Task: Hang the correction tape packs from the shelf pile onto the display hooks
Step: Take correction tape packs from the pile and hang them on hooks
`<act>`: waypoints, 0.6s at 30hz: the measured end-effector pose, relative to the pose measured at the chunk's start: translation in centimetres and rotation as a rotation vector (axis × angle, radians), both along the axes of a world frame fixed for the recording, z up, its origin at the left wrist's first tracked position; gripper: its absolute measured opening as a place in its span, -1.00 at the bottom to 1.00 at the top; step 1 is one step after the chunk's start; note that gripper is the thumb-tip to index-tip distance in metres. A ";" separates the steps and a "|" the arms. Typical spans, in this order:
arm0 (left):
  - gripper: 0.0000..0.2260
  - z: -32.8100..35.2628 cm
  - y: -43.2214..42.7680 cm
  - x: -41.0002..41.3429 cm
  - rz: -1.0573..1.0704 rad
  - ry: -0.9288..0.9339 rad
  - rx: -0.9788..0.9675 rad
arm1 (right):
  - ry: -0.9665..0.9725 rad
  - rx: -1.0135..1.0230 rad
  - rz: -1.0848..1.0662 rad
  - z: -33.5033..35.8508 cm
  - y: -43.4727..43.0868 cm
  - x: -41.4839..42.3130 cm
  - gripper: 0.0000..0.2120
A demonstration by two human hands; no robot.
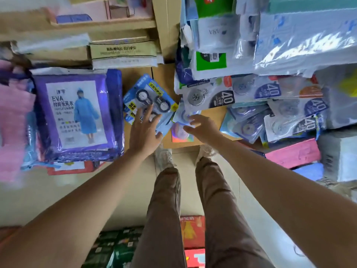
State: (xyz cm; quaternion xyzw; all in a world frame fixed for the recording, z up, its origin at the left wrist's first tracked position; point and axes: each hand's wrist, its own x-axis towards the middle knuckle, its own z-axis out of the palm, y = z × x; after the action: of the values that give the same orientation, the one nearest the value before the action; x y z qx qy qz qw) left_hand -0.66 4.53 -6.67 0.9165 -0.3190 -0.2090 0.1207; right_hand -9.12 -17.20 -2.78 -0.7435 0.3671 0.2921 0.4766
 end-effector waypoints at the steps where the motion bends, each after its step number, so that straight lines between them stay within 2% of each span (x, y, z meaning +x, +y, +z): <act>1: -0.60 -0.2 0.6 -0.3 0.061 -0.023 -0.075 | -0.022 -0.018 0.010 -0.3 0.1 0.7 -0.57; 4: -0.69 -1.0 1.7 -1.1 0.435 -0.030 -0.244 | -0.095 -0.056 0.029 -1.0 0.7 2.6 -0.59; 7: -0.48 -1.1 1.2 -1.3 0.788 0.093 -0.224 | -0.124 -0.065 0.075 -1.7 1.6 4.4 -0.46; 9: -0.29 -1.4 0.7 -1.4 0.943 0.230 -0.140 | -0.121 -0.040 0.103 -2.2 2.5 5.5 -0.36; 11: -0.24 -1.7 0.5 -1.7 1.036 0.295 -0.135 | -0.122 -0.012 0.126 -2.4 3.7 6.2 -0.31; 13: -0.31 -1.8 0.4 -1.8 1.107 0.327 -0.259 | -0.127 0.019 0.116 -2.4 4.6 6.4 -0.30; 16: -0.58 -1.6 0.7 -1.5 1.218 0.467 -0.497 | -0.106 0.066 0.019 -2.6 5.3 6.1 -0.23; 18: -0.74 -1.3 1.3 -1.4 1.249 0.578 -0.537 | -0.084 0.084 -0.077 -2.6 5.4 5.8 -0.24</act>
State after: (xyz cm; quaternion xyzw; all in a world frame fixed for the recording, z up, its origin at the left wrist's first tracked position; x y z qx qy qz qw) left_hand -2.02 5.81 -8.02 0.7746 0.2667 -0.2491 0.5165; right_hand -3.30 -11.83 -5.35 -0.7196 0.3626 0.2573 0.5335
